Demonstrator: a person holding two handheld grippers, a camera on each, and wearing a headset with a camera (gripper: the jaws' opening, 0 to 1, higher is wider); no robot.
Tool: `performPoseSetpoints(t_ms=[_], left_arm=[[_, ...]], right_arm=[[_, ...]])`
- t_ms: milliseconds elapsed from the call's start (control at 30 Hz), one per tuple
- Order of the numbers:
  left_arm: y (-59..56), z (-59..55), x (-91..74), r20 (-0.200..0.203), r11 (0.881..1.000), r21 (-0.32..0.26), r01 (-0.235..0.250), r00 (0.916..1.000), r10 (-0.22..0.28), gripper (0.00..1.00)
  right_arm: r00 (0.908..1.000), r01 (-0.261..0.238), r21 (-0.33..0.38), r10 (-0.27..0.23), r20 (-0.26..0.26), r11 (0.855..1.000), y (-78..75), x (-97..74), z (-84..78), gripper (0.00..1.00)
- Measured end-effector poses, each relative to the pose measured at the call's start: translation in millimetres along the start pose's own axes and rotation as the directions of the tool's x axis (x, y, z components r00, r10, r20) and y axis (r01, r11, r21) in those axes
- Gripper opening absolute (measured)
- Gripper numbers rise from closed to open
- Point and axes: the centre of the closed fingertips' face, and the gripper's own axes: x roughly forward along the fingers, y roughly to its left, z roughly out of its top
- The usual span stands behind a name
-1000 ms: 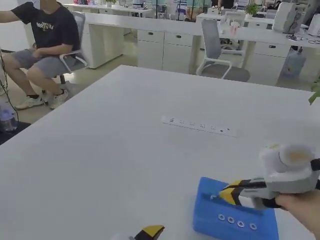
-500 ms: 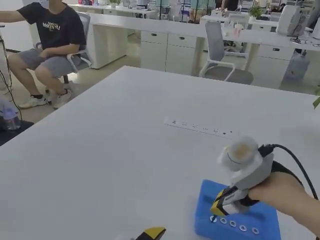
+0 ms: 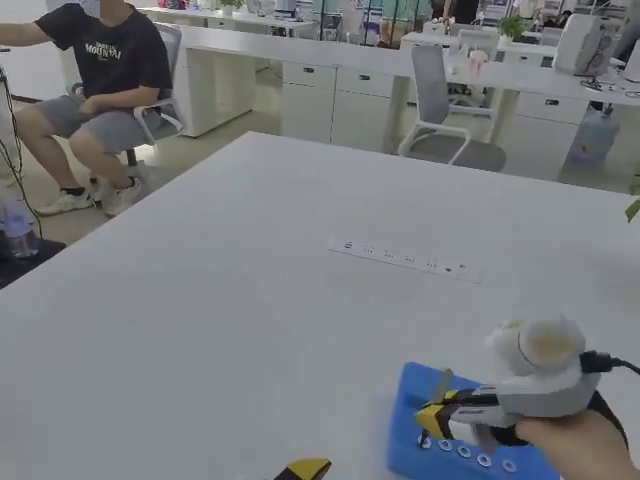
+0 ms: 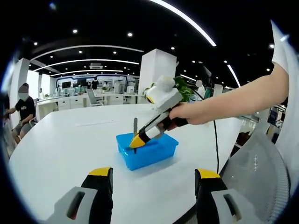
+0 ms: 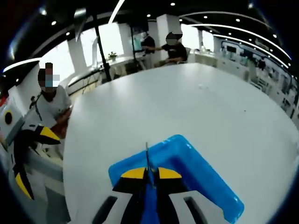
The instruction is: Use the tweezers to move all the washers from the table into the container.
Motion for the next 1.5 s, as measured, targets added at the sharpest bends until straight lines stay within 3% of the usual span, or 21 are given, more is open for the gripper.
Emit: performPoseSetpoints(t_ms=[133,300,400,500,633,667,700,767,900,933,1000,1100,1167,1267,1367,1500], left_arm=[[-0.2,-0.4,0.4,0.000,1.000,0.001,0.004,1.0000,-0.004,0.72],[1.3,1.0,0.2,0.009,1.000,0.001,-0.002,1.0000,0.002,0.72],[2.2,2.2,0.0,0.015,1.000,-0.002,-0.006,0.9999,0.006,0.72],[2.2,2.5,-0.1,0.015,1.000,-0.001,-0.006,0.9999,0.006,0.72],[2.3,3.2,-0.6,0.019,1.000,-0.002,-0.008,0.9998,0.008,0.72],[2.3,3.6,-0.8,0.021,1.000,-0.002,-0.009,0.9997,0.009,0.72],[2.4,3.8,-0.9,0.022,1.000,-0.003,-0.010,0.9997,0.010,0.72],[2.4,3.6,-1.1,0.022,1.000,-0.003,-0.010,0.9997,0.010,0.72],[2.4,5.1,-1.9,0.029,1.000,-0.005,-0.014,0.9995,0.014,0.72],[2.6,5.4,-2.1,0.029,1.000,-0.005,-0.015,0.9994,0.016,0.72],[2.8,5.8,-2.4,0.032,1.000,-0.005,-0.018,0.9993,0.018,0.72],[2.7,6.7,-3.0,0.035,1.000,-0.006,-0.020,0.9992,0.020,0.72],[2.5,6.9,-3.2,0.036,1.000,-0.007,-0.021,0.9991,0.022,0.72],[1.7,6.2,-3.0,0.034,1.000,-0.004,-0.016,0.9993,0.016,0.72],[1.7,5.5,-3.0,0.032,1.000,-0.003,-0.016,0.9994,0.016,0.72],[0.6,4.3,-2.7,0.025,1.000,-0.001,-0.011,0.9996,0.011,0.71]], right_arm=[[0.9999,0.009,-0.005,-0.009,-0.013,1.000,1.0,-1.9,-0.1,0.04],[0.9996,0.028,-0.009,-0.028,0.005,1.000,-6.0,-6.2,15.4,0.04],[0.9991,0.029,-0.010,-0.029,-0.030,1.000,-9.5,-4.8,13.5,0.04],[0.9950,0.017,-0.034,-0.020,-0.098,0.999,-6.2,-4.3,7.1,0.03],[0.9799,-0.024,-0.087,0.006,-0.199,0.996,-3.1,-3.8,4.3,0.04],[0.9650,-0.068,-0.072,0.047,-0.258,0.995,0.9,-3.9,-0.3,0.04],[0.9565,-0.077,-0.072,0.053,-0.287,0.994,0.8,-3.9,-1.8,0.04],[0.9525,-0.072,-0.135,0.028,-0.303,0.988,-2.3,-2.7,2.4,0.04],[0.9203,-0.119,-0.129,0.061,-0.386,0.984,-1.1,-1.9,2.4,0.04],[0.9233,-0.119,-0.146,0.055,-0.380,0.982,-1.8,0.2,6.3,0.05],[0.9153,-0.127,-0.145,0.060,-0.398,0.981,1.0,-0.5,7.1,0.04],[0.9220,-0.147,-0.161,0.076,-0.380,0.976,5.6,0.4,12.5,0.00],[0.9208,-0.151,-0.144,0.086,-0.380,0.978,8.2,-3.1,10.6,0.00],[0.9247,-0.118,-0.188,0.039,-0.379,0.975,0.9,-6.8,6.7,0.00],[0.9470,-0.092,-0.159,0.037,-0.319,0.983,-2.2,-12.0,9.8,0.00],[0.9489,-0.080,-0.128,0.036,-0.314,0.989,-5.6,-21.5,2.2,0.00]])
